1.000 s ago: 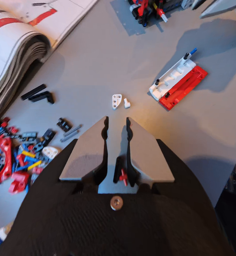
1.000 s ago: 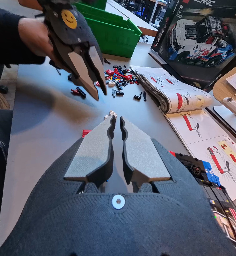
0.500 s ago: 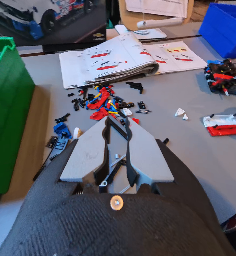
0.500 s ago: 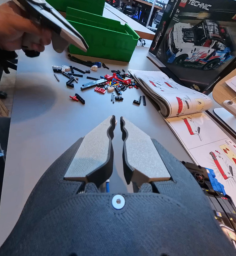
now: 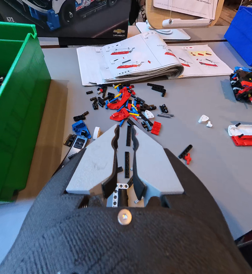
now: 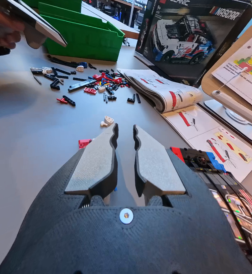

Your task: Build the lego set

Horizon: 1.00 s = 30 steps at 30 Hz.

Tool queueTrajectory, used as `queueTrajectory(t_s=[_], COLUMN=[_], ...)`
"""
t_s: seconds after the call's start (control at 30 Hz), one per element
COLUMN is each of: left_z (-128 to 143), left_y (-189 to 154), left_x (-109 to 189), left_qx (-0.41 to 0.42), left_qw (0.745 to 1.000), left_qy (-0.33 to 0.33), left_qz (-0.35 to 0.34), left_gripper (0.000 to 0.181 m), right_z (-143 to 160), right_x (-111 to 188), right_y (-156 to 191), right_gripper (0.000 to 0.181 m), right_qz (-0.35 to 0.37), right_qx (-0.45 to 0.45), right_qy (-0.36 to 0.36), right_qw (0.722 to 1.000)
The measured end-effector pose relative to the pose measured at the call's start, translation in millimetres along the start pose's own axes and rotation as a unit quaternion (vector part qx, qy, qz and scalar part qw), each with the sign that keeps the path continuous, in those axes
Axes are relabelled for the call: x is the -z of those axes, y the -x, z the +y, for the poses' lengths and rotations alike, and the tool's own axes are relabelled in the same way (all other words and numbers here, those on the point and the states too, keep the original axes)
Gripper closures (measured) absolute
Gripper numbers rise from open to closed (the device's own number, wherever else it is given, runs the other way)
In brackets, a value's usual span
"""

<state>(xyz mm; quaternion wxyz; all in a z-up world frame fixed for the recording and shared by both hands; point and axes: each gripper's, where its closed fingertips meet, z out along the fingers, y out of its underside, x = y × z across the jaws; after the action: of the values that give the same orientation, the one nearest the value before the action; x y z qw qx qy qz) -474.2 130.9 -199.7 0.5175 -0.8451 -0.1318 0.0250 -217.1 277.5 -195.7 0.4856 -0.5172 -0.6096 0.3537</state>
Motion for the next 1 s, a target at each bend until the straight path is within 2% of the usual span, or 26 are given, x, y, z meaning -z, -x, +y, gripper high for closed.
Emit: queueTrajectory(t_s=[0.1,0.23,0.43,0.6,0.7,0.8,1.0], left_z=[5.1,9.2,8.2,18.9,22.0,26.3,26.7], left_y=[-4.7,-30.8,-59.1,-42.5,-42.1,-36.2,-38.6], left_x=[-4.5,-25.1,-87.8,-128.7,-133.6,-133.0,-133.1], left_qx=[0.002,-0.003,-0.088,-0.127,-0.133,-0.165,-0.193], left_qw=[1.0,0.995,0.974,0.96,0.954,0.947,0.943], left_qy=[0.013,0.061,0.165,0.238,0.254,0.27,0.265], left_qz=[0.011,0.073,0.124,0.081,0.081,0.061,0.061], left_gripper=[0.166,0.166,0.167,0.164,0.162,0.171,0.17], right_z=[6.7,15.6,18.2,16.3,15.3,14.3,12.4], right_x=[3.6,3.4,3.0,6.5,7.9,8.8,10.4], right_y=[-0.4,3.5,6.5,3.7,3.6,3.4,1.4], right_gripper=[0.166,0.167,0.168,0.171,0.171,0.173,0.175], right_qz=[0.011,0.019,0.015,0.014,0.012,0.008,0.002], right_qx=[0.004,0.021,0.02,0.003,0.0,-0.005,-0.02], right_qy=[0.002,0.009,0.001,-0.013,-0.018,-0.022,-0.032], right_qw=[1.0,1.0,1.0,1.0,1.0,1.0,0.999])
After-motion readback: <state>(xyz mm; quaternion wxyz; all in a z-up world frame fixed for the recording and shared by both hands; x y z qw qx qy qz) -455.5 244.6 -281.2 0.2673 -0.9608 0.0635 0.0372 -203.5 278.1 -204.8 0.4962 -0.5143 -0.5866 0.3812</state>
